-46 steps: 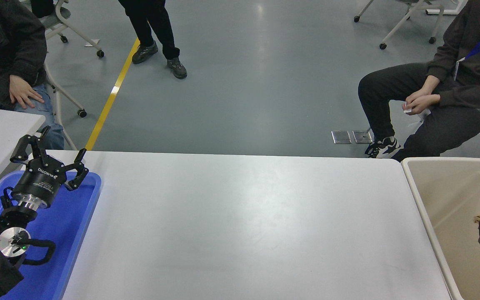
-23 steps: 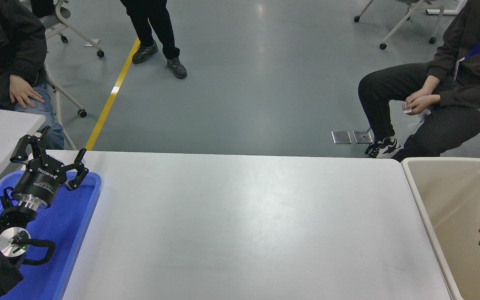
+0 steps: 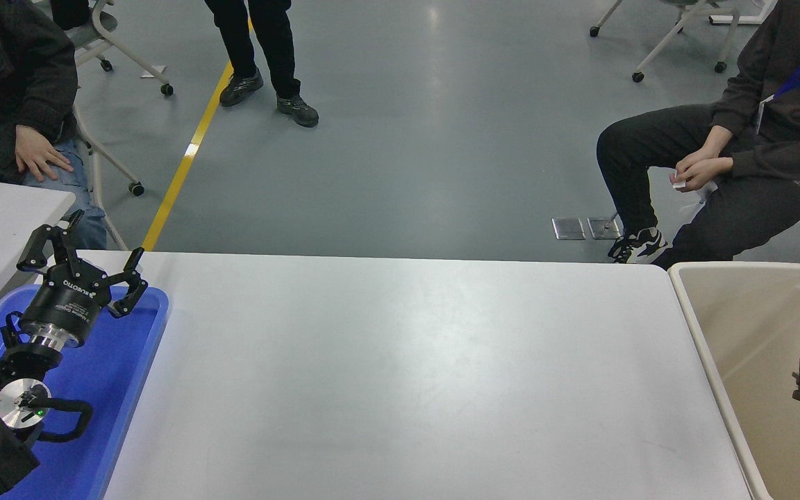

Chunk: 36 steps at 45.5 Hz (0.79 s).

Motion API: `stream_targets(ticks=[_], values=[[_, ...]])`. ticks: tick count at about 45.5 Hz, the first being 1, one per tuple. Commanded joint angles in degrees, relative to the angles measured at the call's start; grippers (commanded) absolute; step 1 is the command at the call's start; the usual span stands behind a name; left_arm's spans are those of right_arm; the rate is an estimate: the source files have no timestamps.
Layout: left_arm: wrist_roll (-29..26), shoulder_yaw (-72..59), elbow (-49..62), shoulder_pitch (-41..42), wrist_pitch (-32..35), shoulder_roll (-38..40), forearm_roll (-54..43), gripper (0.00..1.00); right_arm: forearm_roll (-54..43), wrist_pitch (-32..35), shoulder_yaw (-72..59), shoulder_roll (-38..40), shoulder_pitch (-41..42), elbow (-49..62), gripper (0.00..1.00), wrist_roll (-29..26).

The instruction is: Clean the table surface

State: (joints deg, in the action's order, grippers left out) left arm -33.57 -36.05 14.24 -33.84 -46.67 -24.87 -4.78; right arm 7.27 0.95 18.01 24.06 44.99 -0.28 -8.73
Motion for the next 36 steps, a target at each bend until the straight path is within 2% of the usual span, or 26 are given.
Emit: stream_targets(ticks=[1, 7, 14, 18, 27, 36], values=[[0.0, 0.0, 0.0, 0.0, 0.0, 0.0, 0.0, 1.00, 0.6, 4.3, 5.9, 6.8, 0.4, -10.1, 1.00, 0.1], [0.0, 0.0, 0.0, 0.0, 0.0, 0.0, 0.0, 1.00, 0.5, 7.0, 16.2, 11.4, -3.1, -22.8, 1.00, 0.4], [0.0, 0.0, 0.0, 0.0, 0.0, 0.0, 0.0, 1.00, 0.5, 12.1, 25.0, 10.7, -4.7, -26.0, 1.00, 0.4], [0.0, 0.0, 0.0, 0.0, 0.0, 0.0, 0.0, 1.00, 0.6, 15.3, 26.8, 9.8, -4.8, -28.8, 1.00, 0.6], [0.0, 0.0, 0.0, 0.0, 0.0, 0.0, 0.0, 1.00, -0.6, 16.1, 26.7, 4.2, -2.3, -31.1, 1.00, 1.8], [0.0, -0.1, 0.0, 0.0, 0.0, 0.0, -0.1, 1.00, -0.5, 18.2, 26.6, 3.3, -0.2, -33.1, 1.00, 1.8]])
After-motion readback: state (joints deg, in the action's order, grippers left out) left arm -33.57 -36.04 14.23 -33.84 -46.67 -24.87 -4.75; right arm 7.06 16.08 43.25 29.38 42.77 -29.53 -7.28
